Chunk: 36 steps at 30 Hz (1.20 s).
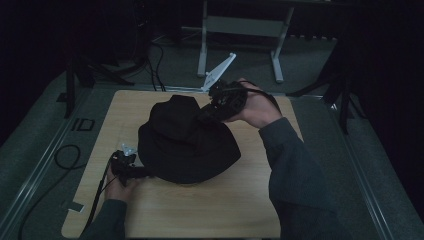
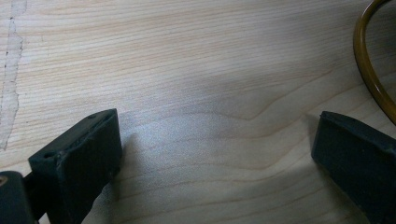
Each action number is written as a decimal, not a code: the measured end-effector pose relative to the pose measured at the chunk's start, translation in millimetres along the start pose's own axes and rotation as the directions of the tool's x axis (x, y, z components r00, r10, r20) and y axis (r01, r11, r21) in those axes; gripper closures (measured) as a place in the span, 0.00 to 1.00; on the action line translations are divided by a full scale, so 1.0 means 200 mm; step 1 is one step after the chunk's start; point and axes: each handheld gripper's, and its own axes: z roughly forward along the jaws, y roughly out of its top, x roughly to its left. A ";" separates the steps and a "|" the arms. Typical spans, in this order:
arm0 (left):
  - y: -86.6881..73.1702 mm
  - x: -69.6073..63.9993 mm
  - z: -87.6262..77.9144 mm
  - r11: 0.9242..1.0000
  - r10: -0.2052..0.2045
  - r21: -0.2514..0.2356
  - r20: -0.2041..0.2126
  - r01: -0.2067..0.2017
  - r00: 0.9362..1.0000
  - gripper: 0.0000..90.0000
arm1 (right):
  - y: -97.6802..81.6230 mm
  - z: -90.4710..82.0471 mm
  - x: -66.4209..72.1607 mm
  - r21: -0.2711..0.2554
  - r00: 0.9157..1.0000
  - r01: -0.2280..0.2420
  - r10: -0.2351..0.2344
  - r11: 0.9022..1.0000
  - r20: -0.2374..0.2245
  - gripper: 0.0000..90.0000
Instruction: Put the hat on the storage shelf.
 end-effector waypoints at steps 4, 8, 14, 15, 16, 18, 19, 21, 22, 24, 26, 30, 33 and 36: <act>0.00 0.00 0.00 1.000 0.000 0.001 -0.002 0.000 1.000 0.02 | 0.00 0.09 0.02 0.100 1.000 0.013 -0.013 0.995 -0.004 0.83; 0.00 0.00 0.00 1.000 0.001 0.002 -0.001 -0.001 1.000 0.02 | 0.00 0.13 0.03 0.120 1.000 0.017 -0.015 0.993 -0.019 0.84; 0.00 0.00 0.00 1.000 0.001 0.001 -0.001 -0.001 1.000 0.02 | -0.04 0.09 0.02 0.104 1.000 -0.009 0.011 0.995 -0.021 0.67; 0.00 0.00 0.00 1.000 0.001 0.002 0.000 -0.001 1.000 0.02 | -0.05 0.08 0.01 0.096 1.000 -0.018 0.020 0.995 -0.020 0.63; 0.00 0.00 0.00 1.000 0.000 0.001 0.000 0.000 1.000 0.02 | -0.06 0.07 0.01 0.089 0.999 -0.031 0.033 0.996 -0.018 0.58; 0.00 0.00 0.00 1.000 -0.002 0.000 0.000 0.002 1.000 0.02 | -0.09 0.04 0.00 0.076 0.998 -0.066 0.067 0.995 -0.009 0.51; 0.00 0.00 0.00 1.000 -0.002 0.000 0.000 0.002 1.000 0.02 | -0.11 0.03 0.00 0.073 0.997 -0.075 0.076 0.995 -0.008 0.47; 0.00 0.00 0.00 1.000 -0.002 0.000 0.000 0.002 1.000 0.02 | -0.14 0.00 0.00 0.079 0.995 -0.096 0.097 0.992 -0.008 0.44; 0.00 0.00 0.00 1.000 -0.002 0.000 0.000 0.002 1.000 0.02 | -0.16 -0.01 0.00 0.080 0.995 -0.103 0.103 0.991 -0.002 0.43; 0.00 0.00 0.00 1.000 -0.002 0.000 0.000 0.002 1.000 0.02 | -0.19 -0.02 0.00 0.081 0.994 -0.111 0.110 0.990 0.014 0.40; 0.00 0.00 0.00 1.000 -0.002 -0.001 0.000 0.002 1.000 0.02 | -0.23 -0.03 0.01 0.073 0.993 -0.118 0.115 0.990 0.042 0.37; 0.00 0.00 0.00 1.000 -0.002 -0.001 0.000 0.002 1.000 0.02 | -0.30 -0.04 0.00 0.072 0.987 -0.139 0.132 0.988 0.094 0.33; 0.00 0.00 0.00 1.000 -0.002 0.000 0.000 0.002 1.000 0.02 | -0.36 -0.05 0.00 0.057 0.981 -0.161 0.154 0.985 0.114 0.33; 0.00 0.00 0.00 1.000 -0.002 0.000 0.000 0.002 1.000 0.02 | -0.43 -0.06 0.00 0.046 0.975 -0.182 0.174 0.982 0.135 0.35</act>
